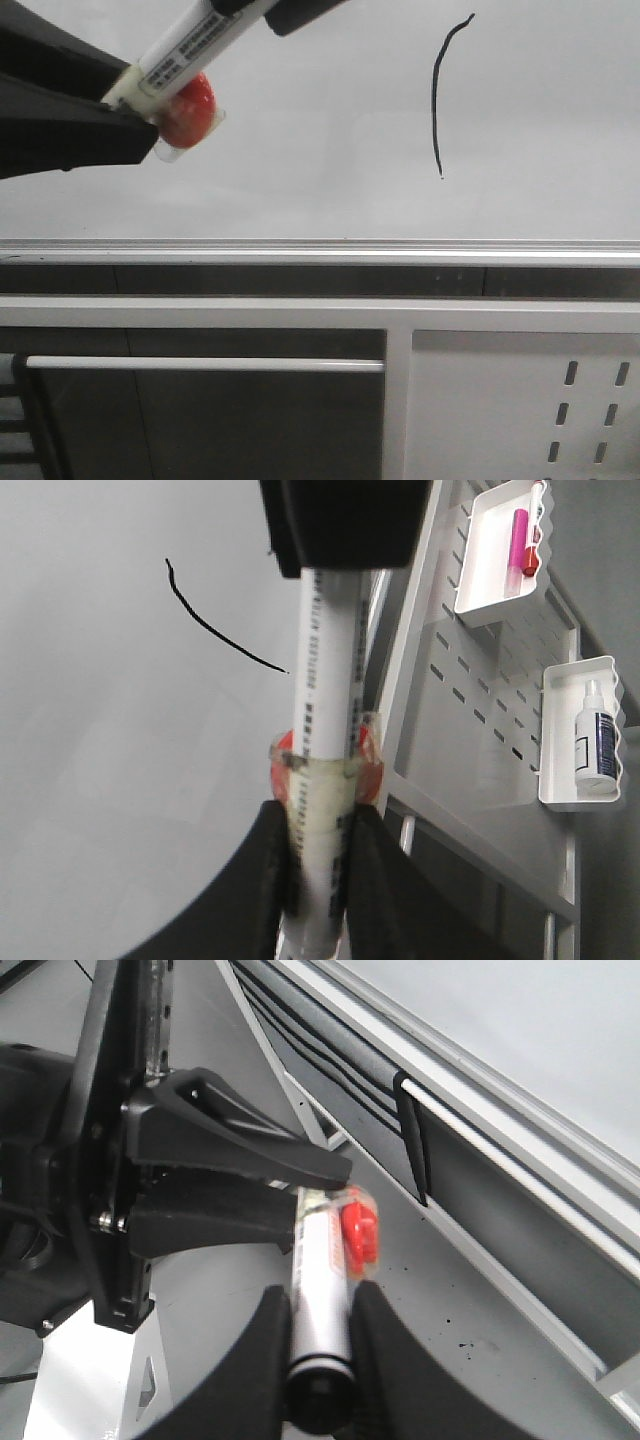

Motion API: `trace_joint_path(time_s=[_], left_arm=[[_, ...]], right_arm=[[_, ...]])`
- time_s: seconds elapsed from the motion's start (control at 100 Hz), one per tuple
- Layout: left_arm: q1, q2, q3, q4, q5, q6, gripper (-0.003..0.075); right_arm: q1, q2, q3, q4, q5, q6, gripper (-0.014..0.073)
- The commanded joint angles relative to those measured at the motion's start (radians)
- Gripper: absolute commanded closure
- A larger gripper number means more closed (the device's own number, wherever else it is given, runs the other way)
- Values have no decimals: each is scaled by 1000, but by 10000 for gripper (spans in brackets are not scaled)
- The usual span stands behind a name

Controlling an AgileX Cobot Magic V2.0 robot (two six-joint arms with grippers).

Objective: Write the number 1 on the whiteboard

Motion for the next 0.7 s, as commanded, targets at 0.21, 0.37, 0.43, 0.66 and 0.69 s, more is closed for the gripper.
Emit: trace_joint_path(time_s=[0.21,0.37,0.43,0.66,0.69], left_arm=[[-7,-6,-35,-83,-30,-5,738],[-5,-6,-35,-349,-27,-5,738],[-5,-6,-35,-489,-27,-5,738],[-3,-6,-23,-775,-103,-1,738],[-1,-6,-21,-794,-112,-1,738]], right_arm=[[-6,-19,-32,-103,-66,-1,176],[-6,-28,-39,-196,-90,-1,70],[-6,-47,-45,-246,-76,-1,70],[-6,-174,-59,-445,49,1,86],[-6,-192,-59,-449,72,1,104]])
